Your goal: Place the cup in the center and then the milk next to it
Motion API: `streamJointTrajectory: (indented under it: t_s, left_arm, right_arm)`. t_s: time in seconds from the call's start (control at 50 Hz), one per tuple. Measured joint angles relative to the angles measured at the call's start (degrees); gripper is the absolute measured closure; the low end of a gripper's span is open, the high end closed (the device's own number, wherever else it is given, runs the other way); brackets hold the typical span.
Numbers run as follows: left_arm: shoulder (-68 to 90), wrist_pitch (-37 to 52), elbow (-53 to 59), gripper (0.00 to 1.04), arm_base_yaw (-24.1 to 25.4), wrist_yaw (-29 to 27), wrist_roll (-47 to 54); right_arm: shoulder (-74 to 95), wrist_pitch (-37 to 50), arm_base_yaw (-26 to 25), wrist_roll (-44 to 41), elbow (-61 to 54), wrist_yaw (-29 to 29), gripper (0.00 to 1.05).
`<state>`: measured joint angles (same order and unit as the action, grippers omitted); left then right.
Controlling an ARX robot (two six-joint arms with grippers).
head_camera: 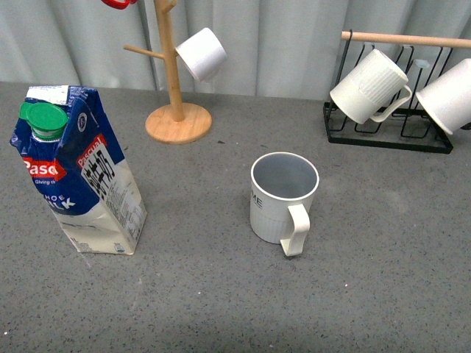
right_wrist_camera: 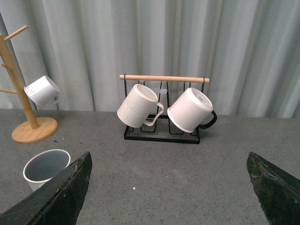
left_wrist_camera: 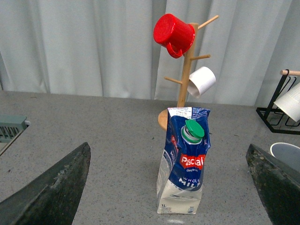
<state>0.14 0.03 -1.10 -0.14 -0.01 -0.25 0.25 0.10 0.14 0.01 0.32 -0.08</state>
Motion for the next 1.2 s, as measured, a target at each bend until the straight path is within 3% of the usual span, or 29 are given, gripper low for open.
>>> streamJointTrajectory:
  t_s: [0.1, 0.16, 0.28, 0.5, 0.64, 0.92, 1.2]
  left_arm:
    - [0.6, -1.2, -0.3, 0.07, -0.4, -1.5, -0.1]
    - [4.1, -6.8, -2.0, 0.07, -0.5, -4.1, -0.1]
    - [10.3, -5.6, -2.1, 0.07, 0.1, -2.9, 0.0]
    - [27.8, 10.3, -3.2, 0.07, -0.3, -0.9, -0.6]
    - [46.4, 19.6, -4.0, 0.07, -1.7, 3.7, -0.2]
    - [71.2, 37.8, -6.8, 0.07, -7.6, -1.2, -1.2]
    - [83.2, 44.7, -9.4, 0.07, -12.3, -3.7, -2.7]
  right_arm:
    - [0.0, 0.0, 0.0, 0.0, 0.0, 0.0, 0.09]
    - [0.0, 0.0, 0.0, 0.0, 0.0, 0.0, 0.09]
    - [0.0, 0.0, 0.0, 0.0, 0.0, 0.0, 0.09]
    - [0.0, 0.0, 0.0, 0.0, 0.0, 0.0, 0.09]
    - [0.0, 0.0, 0.0, 0.0, 0.0, 0.0, 0.09]
    - [0.0, 0.0, 0.0, 0.0, 0.0, 0.0, 0.09]
    - [0.0, 0.0, 0.0, 0.0, 0.0, 0.0, 0.09]
